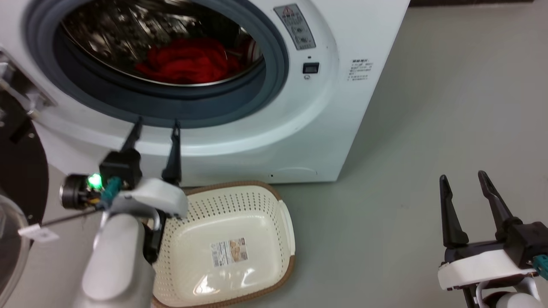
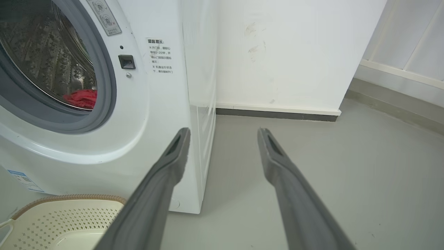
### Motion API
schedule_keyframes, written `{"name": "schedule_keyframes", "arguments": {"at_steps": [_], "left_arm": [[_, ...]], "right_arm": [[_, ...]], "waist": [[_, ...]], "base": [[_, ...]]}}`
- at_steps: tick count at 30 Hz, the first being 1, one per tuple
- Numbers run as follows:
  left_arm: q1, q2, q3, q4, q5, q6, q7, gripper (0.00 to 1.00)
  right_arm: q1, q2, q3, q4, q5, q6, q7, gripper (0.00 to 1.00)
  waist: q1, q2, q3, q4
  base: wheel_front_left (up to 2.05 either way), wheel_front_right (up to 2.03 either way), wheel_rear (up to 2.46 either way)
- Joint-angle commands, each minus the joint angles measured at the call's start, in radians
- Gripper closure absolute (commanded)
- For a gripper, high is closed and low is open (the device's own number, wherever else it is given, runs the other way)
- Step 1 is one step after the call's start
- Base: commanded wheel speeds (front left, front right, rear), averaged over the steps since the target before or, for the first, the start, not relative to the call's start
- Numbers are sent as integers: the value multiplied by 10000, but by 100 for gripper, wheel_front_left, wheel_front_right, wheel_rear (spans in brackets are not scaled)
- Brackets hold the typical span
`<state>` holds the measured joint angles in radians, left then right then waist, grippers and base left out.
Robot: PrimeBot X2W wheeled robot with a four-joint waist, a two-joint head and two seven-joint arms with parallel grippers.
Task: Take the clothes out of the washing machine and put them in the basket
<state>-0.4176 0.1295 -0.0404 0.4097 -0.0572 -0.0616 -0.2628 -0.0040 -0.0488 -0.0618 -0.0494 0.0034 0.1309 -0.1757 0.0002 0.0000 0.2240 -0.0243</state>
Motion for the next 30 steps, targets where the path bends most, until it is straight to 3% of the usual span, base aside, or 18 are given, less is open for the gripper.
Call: {"name": "schedule_keyframes", "arguments": {"at_steps": [1,15,30], "left_arm": [[-562,179,100,344,-65,-65,-28,0],[-4672,1534,-103,3472,-124,-508,816,0],[-8471,3083,-1178,5893,-807,-693,3492,0]], "right_arm": [[-219,-26,63,25,52,-3,-82,0],[-1056,-20,625,516,570,-3,-574,0],[-2035,-11,2027,1024,1328,-3,-891,0]], "waist": [[-2,0,558,-184],[-2,0,2351,-1038],[-2,0,4302,-2474]], "base": [[0,0,0],[0,0,0],[0,0,0]]}}
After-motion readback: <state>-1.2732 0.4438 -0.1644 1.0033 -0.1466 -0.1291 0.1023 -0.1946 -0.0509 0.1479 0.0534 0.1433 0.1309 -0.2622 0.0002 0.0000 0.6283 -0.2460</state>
